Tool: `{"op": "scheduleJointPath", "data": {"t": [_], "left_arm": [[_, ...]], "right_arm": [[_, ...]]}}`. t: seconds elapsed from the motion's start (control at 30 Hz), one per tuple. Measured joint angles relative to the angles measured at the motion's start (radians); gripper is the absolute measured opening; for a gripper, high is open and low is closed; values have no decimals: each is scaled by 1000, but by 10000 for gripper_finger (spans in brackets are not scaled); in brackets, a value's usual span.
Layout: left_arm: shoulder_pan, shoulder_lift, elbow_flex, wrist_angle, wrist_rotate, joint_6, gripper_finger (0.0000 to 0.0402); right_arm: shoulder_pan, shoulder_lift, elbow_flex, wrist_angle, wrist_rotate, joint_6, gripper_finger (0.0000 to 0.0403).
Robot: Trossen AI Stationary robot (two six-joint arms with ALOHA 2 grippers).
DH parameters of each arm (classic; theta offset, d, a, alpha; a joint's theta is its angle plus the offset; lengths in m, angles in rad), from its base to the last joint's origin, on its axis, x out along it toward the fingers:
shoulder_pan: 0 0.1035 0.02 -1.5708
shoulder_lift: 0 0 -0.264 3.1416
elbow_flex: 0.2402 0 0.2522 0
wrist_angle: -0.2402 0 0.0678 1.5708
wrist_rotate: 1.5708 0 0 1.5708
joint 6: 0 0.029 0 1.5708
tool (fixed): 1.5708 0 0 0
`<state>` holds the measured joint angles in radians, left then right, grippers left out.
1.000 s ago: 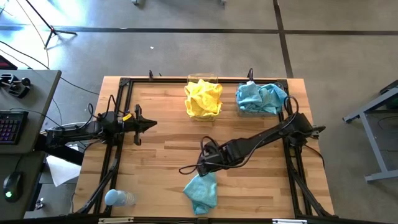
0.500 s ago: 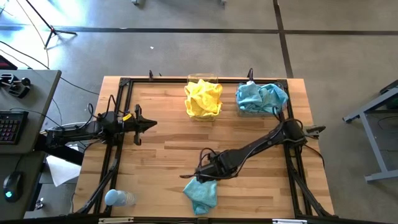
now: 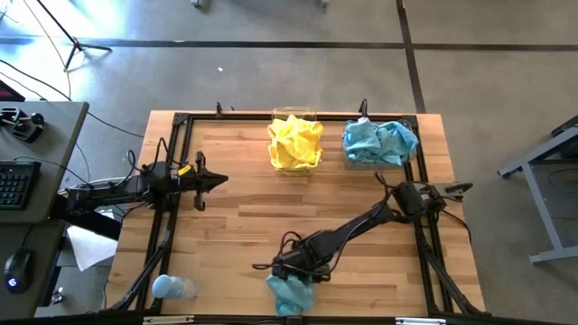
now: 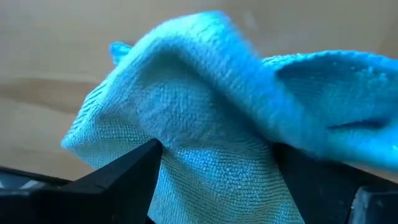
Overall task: Sort microfiber towel by color & place in baskets
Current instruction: Put the blue towel into the right transparent bin
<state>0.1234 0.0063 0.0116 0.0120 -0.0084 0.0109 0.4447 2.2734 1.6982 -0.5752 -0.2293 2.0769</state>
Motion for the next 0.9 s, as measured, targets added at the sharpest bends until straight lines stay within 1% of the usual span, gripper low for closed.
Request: {"op": "scheduleJointPath", "data": {"t": [0.07, 0.2, 0.33, 0.43, 0.5, 0.57, 0.67, 0.77, 0.8, 0.83, 0.9], "left_arm": [[0, 0, 0, 0, 0, 0, 0], [0, 0, 0, 0, 0, 0, 0], [0, 0, 0, 1, 0, 0, 0], [0, 0, 0, 1, 0, 0, 0], [0, 0, 0, 1, 0, 0, 0], [0, 0, 0, 1, 0, 0, 0], [0, 0, 0, 0, 0, 0, 0], [0, 0, 0, 0, 0, 0, 0], [0, 0, 0, 1, 0, 0, 0], [0, 0, 0, 1, 0, 0, 0], [0, 0, 0, 0, 0, 0, 0]], "right_arm": [[5, 28, 3, 5, -26, 38, 316], [19, 53, 4, 4, -1, 76, 316], [22, 56, 5, -14, 53, 54, 314], [20, 55, 5, -29, 67, -1, 292], [17, 55, 5, -43, 65, -28, 261], [13, 55, 5, -68, 64, -56, 219], [4, 53, 5, -120, 72, -106, 138], [-11, 45, 5, -151, 79, -187, 43], [-17, 40, 5, -165, 95, -220, 24], [-24, 29, 5, -185, 124, -246, 17], [-42, 0, 0, -264, 212, -271, 27]]}}
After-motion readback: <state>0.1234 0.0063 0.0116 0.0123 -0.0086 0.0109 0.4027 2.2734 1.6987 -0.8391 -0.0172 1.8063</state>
